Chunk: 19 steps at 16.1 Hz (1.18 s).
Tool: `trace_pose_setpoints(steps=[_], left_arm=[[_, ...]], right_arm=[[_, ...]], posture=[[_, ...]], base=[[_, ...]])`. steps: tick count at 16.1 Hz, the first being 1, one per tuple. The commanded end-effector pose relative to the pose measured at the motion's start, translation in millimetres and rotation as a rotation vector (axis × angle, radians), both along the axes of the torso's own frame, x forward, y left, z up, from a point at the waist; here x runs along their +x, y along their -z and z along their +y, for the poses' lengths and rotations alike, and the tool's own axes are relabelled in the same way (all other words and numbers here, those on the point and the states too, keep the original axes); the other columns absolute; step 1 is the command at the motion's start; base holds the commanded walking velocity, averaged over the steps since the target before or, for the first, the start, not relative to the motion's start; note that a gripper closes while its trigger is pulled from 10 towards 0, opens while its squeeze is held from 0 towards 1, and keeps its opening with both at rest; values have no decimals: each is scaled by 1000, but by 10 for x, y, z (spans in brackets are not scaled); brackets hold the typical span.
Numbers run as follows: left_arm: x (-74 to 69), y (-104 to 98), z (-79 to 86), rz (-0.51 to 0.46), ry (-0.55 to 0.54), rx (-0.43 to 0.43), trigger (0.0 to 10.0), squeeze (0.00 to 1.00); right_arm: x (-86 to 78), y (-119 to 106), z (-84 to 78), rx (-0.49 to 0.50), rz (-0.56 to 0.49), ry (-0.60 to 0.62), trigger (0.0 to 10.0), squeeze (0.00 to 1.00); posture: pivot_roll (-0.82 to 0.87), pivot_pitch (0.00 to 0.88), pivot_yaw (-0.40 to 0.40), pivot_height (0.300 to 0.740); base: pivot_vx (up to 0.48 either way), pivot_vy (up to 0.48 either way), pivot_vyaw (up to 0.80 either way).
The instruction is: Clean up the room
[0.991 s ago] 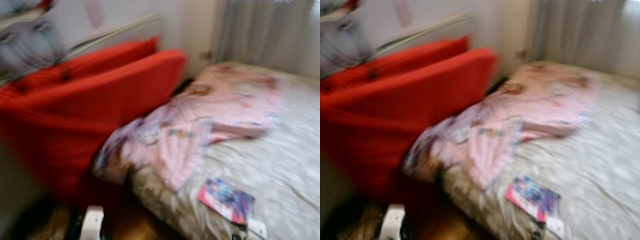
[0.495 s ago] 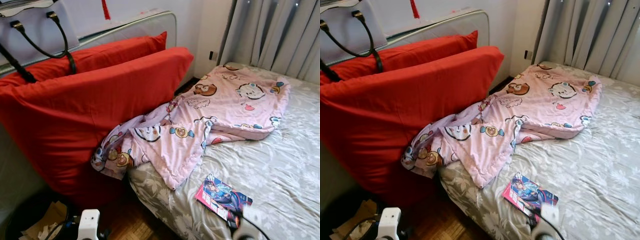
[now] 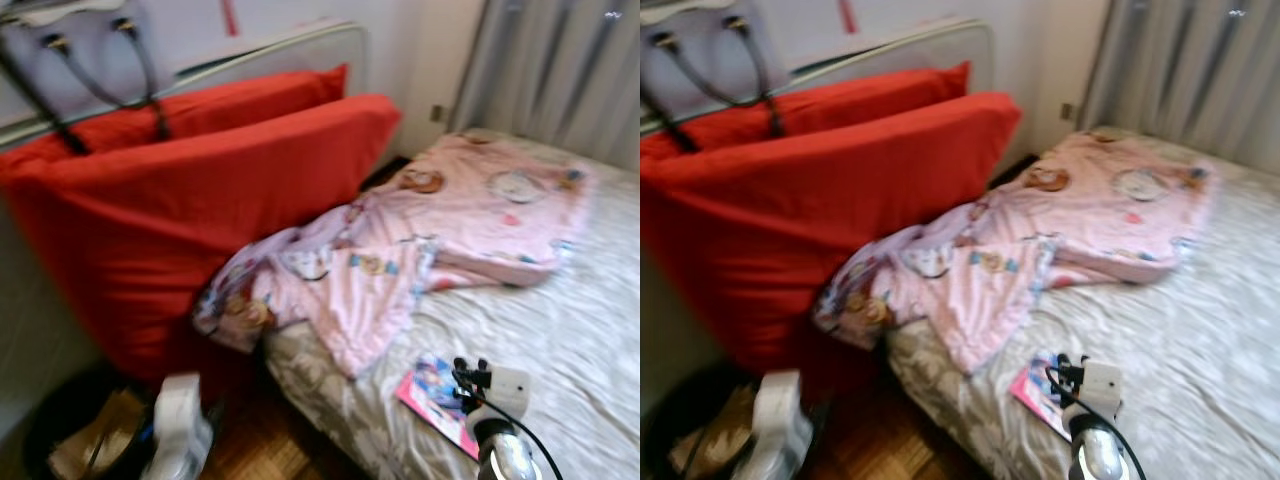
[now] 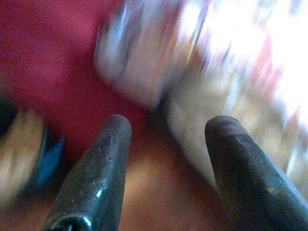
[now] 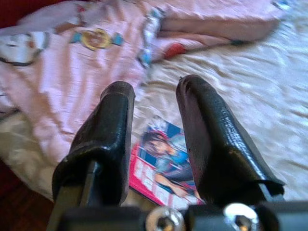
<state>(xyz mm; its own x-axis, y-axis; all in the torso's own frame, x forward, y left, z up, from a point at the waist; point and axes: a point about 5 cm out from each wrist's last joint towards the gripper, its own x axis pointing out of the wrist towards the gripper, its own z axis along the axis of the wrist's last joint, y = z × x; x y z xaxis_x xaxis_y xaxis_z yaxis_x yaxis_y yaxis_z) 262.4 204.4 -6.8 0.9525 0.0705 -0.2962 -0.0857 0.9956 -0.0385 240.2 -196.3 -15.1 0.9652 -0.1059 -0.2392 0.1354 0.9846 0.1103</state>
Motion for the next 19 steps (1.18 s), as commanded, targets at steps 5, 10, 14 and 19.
trace_pose_setpoints(steps=[5, 10, 14, 19], left_arm=[[197, -513, -10, -292, 32, 65, 10000, 0], [2, -565, 78, -295, 28, 83, 10000, 0], [7, -601, 52, -277, 42, 75, 10000, 0], [-1, -608, -28, -264, 65, 44, 10000, 0]], right_arm=[[29, -142, 2, -26, -96, -29, 10000, 0], [-50, -176, 66, -29, -118, -55, 10000, 0], [-42, -163, 75, -65, -71, -62, 10000, 0], [-46, -196, 92, -64, -88, -65, 10000, 0]], posture=[[-14, 0, 17, 740], [-16, 0, 12, 740], [-24, 0, 11, 720], [-22, 0, 10, 702]], base=[[0, 0, 0], [0, 0, 0], [0, 0, 0], [0, 0, 0]])
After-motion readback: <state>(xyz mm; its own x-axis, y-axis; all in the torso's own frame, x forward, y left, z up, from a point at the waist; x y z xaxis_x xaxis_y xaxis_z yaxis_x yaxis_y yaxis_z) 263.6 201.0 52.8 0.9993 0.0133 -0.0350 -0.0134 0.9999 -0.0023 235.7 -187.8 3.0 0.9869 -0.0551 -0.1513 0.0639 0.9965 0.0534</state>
